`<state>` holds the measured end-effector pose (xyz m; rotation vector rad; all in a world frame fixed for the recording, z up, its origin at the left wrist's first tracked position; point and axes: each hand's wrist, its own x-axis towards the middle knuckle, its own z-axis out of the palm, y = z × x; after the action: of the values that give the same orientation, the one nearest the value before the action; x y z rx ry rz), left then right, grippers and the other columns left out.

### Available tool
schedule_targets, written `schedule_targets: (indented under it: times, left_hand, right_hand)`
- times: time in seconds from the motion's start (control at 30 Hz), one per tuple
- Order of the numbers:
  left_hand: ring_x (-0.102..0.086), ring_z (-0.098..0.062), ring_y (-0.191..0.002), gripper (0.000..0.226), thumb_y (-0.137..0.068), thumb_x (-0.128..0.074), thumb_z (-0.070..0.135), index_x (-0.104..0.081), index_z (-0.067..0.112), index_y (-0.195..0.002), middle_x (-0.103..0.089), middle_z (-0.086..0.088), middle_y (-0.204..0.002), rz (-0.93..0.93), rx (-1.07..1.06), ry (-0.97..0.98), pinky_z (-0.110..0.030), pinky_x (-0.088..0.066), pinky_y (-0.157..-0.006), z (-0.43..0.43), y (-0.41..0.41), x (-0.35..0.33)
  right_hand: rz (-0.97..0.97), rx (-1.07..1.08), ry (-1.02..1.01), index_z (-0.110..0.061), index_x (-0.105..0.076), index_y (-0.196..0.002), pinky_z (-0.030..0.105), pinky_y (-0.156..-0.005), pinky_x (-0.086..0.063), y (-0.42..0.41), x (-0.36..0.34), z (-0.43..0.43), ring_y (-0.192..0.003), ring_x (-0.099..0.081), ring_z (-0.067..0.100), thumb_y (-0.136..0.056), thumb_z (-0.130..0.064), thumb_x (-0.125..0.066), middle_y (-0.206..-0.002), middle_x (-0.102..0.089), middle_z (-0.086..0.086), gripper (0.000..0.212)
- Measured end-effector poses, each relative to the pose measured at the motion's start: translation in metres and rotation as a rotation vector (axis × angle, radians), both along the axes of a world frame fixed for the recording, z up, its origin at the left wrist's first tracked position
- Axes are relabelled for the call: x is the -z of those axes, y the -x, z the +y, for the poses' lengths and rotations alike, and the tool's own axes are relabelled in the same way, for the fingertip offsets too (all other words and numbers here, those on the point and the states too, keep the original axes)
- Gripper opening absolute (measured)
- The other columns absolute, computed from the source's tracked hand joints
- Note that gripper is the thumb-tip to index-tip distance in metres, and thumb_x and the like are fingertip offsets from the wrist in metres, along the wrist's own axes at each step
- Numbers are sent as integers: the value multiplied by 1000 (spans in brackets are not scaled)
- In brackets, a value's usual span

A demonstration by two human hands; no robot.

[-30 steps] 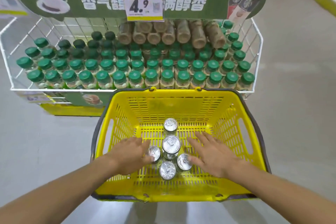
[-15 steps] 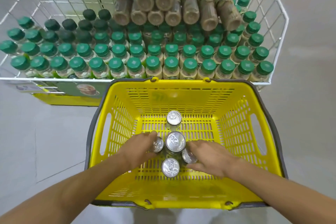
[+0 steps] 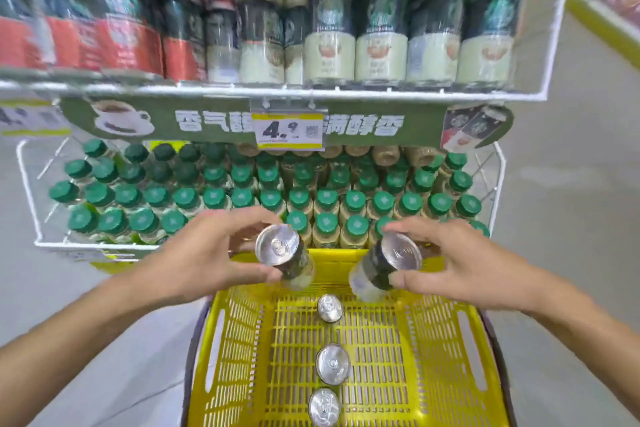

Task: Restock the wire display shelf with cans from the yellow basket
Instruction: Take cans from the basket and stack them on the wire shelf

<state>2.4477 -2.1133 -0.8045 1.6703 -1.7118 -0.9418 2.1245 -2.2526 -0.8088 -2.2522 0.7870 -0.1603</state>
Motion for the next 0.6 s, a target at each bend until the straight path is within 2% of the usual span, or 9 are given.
schedule_targets:
  times: [0.1, 0.2, 0.3, 0.37, 0.43, 0.5, 0.57, 0.6]
  left_hand:
    - [-74, -6, -100, 46, -68, -92, 28, -74, 27, -110, -78, 2, -106, 122, -26, 81, -13, -54, -87, -17, -6, -75]
    - [-75, -12, -103, 42, -74, -94, 22, -74, 26, -111, -79, -3, -110, 244, 4, 128, -17, -56, -89, -27, -9, -138]
    - [-74, -17, -110, 45, -73, -89, 31, -73, 28, -116, -78, -2, -116, 262, 2, 188, -25, -58, -95, -29, -15, -183]
    - [-75, -14, -108, 44, -76, -87, 29, -74, 27, -118, -79, 0, -116, 284, -34, 228, -20, -59, -87, -30, -19, -200]
    - [-75, -12, -106, 42, -77, -85, 21, -75, 25, -118, -79, 0, -115, 314, -89, 270, -16, -57, -82, -33, -22, -209]
    - [-74, -12, -103, 42, -78, -86, 15, -75, 21, -118, -79, -1, -114, 338, -162, 309, -17, -56, -80, -38, -24, -212]
    - [-71, -15, -98, 37, -83, -80, 7, -75, 16, -118, -80, -4, -112, 373, -233, 332, -24, -54, -76, -45, -27, -212]
    - [-71, -17, -100, 35, -86, -76, 2, -74, 14, -119, -80, -4, -112, 388, -260, 345, -24, -55, -79, -49, -28, -211]
  right_hand:
    - [-176, 51, -77, -41, -61, -128, 22, -101, -52, -13, -71, -9, -119, -64, -3, -74, -57, -79, -124, -70, -21, 60]
    - [-317, 73, -160, -32, -63, -122, 21, -91, -56, -25, -130, -16, -108, -72, 9, -75, -42, -83, -116, -76, -7, 52]
    - [-427, 84, -179, -25, -65, -122, 16, -77, -54, -39, -174, -24, -94, -73, 9, -79, -28, -80, -110, -78, 1, 45]
    - [-488, 103, -171, -24, -68, -122, 14, -74, -53, -49, -194, -29, -94, -72, 6, -82, -27, -77, -112, -79, -1, 42]
    - [-542, 119, -151, -25, -70, -123, 12, -77, -53, -61, -204, -35, -98, -71, 1, -84, -28, -75, -113, -78, -10, 39]
    - [-576, 136, -141, -26, -71, -124, 11, -79, -52, -74, -208, -42, -97, -70, -4, -85, -29, -73, -111, -77, -17, 39]
    - [-609, 156, -148, -29, -72, -123, 12, -80, -53, -86, -209, -48, -99, -71, -3, -86, -29, -76, -111, -77, -17, 38]
    - [-620, 165, -134, -30, -73, -121, 12, -79, -54, -92, -209, -51, -98, -72, -3, -87, -30, -78, -109, -78, -17, 35]
